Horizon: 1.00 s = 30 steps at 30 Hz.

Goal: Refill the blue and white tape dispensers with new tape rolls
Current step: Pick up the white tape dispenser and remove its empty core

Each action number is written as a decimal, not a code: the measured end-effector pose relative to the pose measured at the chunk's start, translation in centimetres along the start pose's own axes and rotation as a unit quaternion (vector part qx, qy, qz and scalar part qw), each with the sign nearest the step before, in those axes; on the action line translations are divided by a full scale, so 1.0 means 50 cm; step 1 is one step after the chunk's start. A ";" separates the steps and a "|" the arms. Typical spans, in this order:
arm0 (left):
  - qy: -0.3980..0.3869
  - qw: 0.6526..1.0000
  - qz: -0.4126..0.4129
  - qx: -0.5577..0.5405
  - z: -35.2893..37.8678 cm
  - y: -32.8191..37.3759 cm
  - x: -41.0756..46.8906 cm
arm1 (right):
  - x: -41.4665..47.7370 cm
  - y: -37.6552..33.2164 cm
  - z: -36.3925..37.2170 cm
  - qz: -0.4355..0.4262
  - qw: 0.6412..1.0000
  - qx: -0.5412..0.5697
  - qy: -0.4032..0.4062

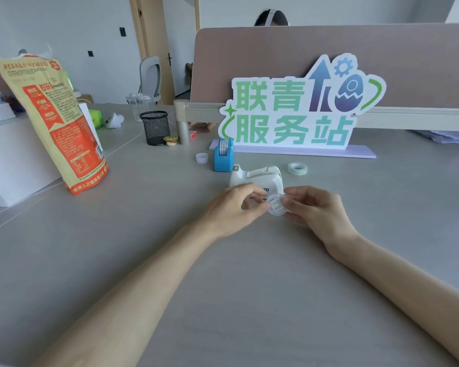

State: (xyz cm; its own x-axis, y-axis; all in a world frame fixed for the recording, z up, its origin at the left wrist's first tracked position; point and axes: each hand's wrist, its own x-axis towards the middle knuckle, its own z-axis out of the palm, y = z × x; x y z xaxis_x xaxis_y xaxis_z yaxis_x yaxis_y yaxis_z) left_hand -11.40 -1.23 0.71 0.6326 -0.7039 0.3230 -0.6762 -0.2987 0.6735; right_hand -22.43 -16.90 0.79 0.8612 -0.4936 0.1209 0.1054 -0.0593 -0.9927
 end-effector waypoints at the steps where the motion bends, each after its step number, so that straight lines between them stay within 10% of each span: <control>1: -0.007 1.000 -0.006 -0.016 0.001 -0.002 0.001 | -0.001 0.001 0.001 -0.003 1.000 -0.004 -0.006; 12: 0.010 0.999 -0.020 -0.044 0.007 0.005 -0.002 | -0.021 -0.007 0.017 -0.116 0.940 -0.320 0.010; 30: 0.021 0.994 0.022 -0.101 0.006 0.016 0.003 | -0.015 -0.011 0.008 -0.123 0.968 -0.217 0.018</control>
State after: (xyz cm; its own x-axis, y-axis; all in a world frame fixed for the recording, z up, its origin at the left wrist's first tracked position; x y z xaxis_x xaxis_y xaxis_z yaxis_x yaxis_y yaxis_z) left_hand -11.95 -1.77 1.08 0.6221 -0.6843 0.3804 -0.6173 -0.1298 0.7759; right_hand -22.94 -16.14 1.24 0.8182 -0.4479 0.3604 0.0790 -0.5335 -0.8421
